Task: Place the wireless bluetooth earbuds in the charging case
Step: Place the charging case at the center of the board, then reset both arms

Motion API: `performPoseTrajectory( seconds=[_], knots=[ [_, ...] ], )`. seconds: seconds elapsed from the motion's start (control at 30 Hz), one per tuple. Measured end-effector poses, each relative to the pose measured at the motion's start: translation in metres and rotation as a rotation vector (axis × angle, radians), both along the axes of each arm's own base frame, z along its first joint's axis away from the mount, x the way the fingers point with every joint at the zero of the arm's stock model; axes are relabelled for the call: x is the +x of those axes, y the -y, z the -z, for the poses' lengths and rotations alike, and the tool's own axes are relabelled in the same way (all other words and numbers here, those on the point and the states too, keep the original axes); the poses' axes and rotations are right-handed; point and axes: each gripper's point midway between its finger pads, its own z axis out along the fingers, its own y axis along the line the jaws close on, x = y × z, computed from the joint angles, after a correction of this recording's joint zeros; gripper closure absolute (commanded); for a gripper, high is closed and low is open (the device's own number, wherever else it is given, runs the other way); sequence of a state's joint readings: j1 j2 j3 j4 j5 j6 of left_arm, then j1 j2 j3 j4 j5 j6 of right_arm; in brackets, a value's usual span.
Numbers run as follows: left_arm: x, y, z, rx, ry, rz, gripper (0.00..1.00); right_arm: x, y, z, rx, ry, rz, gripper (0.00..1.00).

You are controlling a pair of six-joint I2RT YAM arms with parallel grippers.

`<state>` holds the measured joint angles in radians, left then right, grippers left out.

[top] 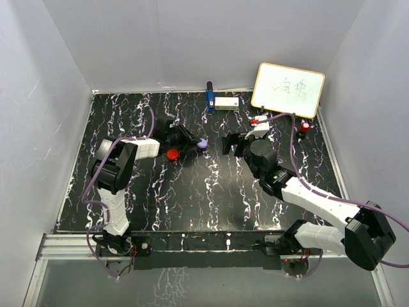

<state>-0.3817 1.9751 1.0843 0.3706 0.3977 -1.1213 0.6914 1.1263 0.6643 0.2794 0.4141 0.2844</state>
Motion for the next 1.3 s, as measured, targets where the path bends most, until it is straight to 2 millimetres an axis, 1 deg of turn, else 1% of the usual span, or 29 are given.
performPoseTrajectory(
  seconds=[0.13,0.23,0.3,0.43,0.57,0.6,0.63,0.7,0.73,0.77,0.8,0.87,0.9,0.97,1.03,1.07,1.1,1.13,1.2,1.27,1.3],
  knots=[
    [0.004,-0.001,0.007,0.024,0.01,0.005,1.0,-0.002,-0.002,0.003,0.003,-0.015,-0.011,0.12],
    [0.007,-0.001,0.015,0.04,0.008,0.009,0.91,-0.003,-0.003,0.004,0.004,-0.02,-0.019,0.12],
    [0.006,-0.001,0.019,0.047,0.004,0.013,0.81,-0.003,-0.003,0.004,0.006,-0.023,-0.022,0.12],
    [0.01,-0.001,0.016,0.061,0.022,0.021,0.6,-0.004,-0.005,0.003,0.017,-0.024,-0.029,0.12],
    [0.013,-0.003,0.016,0.095,0.027,0.027,0.44,-0.005,-0.007,0.003,0.026,-0.029,-0.039,0.12],
    [0.013,-0.005,0.017,0.109,0.026,0.025,0.35,-0.006,-0.007,0.003,0.027,-0.03,-0.041,0.12],
    [0.013,-0.008,0.018,0.12,0.021,0.022,0.3,-0.006,-0.007,0.004,0.028,-0.03,-0.042,0.12],
    [0.013,-0.012,0.013,0.141,0.029,0.021,0.2,-0.006,-0.008,0.004,0.031,-0.032,-0.046,0.12],
    [0.012,-0.016,0.009,0.156,0.03,0.017,0.05,-0.006,-0.009,0.004,0.032,-0.034,-0.048,0.11],
    [0.012,-0.021,0.003,0.174,0.035,0.012,0.02,-0.006,-0.009,0.004,0.033,-0.035,-0.048,0.1],
    [0.011,-0.027,-0.002,0.195,0.039,0.006,0.01,-0.007,-0.009,0.004,0.034,-0.036,-0.05,0.09],
    [0.012,-0.044,-0.019,0.242,0.055,-0.019,0.01,-0.007,-0.009,0.005,0.039,-0.042,-0.049,0.03],
    [0.013,-0.052,-0.03,0.265,0.069,-0.029,0.01,-0.007,-0.009,0.006,0.038,-0.044,-0.049,0.02],
    [0.017,-0.067,-0.062,0.321,0.12,-0.048,0.01,-0.007,-0.008,0.008,0.04,-0.054,-0.037,0.02],
    [0.027,-0.084,-0.115,0.381,0.229,-0.077,0.01,-0.004,-0.004,0.012,0.044,-0.087,0.004,0.02],
    [0.03,-0.09,-0.137,0.403,0.276,-0.089,0.01,-0.001,-0.001,0.014,0.054,-0.111,0.037,0.02],
    [0.031,-0.098,-0.166,0.431,0.34,-0.106,0.01,0.002,0.002,0.017,0.063,-0.14,0.076,0.02],
    [0.028,-0.104,-0.192,0.452,0.396,-0.122,0.01,0.006,0.006,0.02,0.074,-0.168,0.115,0.02],
    [0.012,-0.12,-0.229,0.497,0.478,-0.158,0.01,0.012,0.017,0.027,0.1,-0.222,0.193,0.02],
    [-0.007,-0.136,-0.25,0.538,0.519,-0.192,0.01,0.014,0.031,0.036,0.131,-0.265,0.273,0.02],
    [-0.018,-0.145,-0.257,0.562,0.533,-0.212,0.01,0.013,0.04,0.042,0.149,-0.29,0.32,0.02]
  ],
)
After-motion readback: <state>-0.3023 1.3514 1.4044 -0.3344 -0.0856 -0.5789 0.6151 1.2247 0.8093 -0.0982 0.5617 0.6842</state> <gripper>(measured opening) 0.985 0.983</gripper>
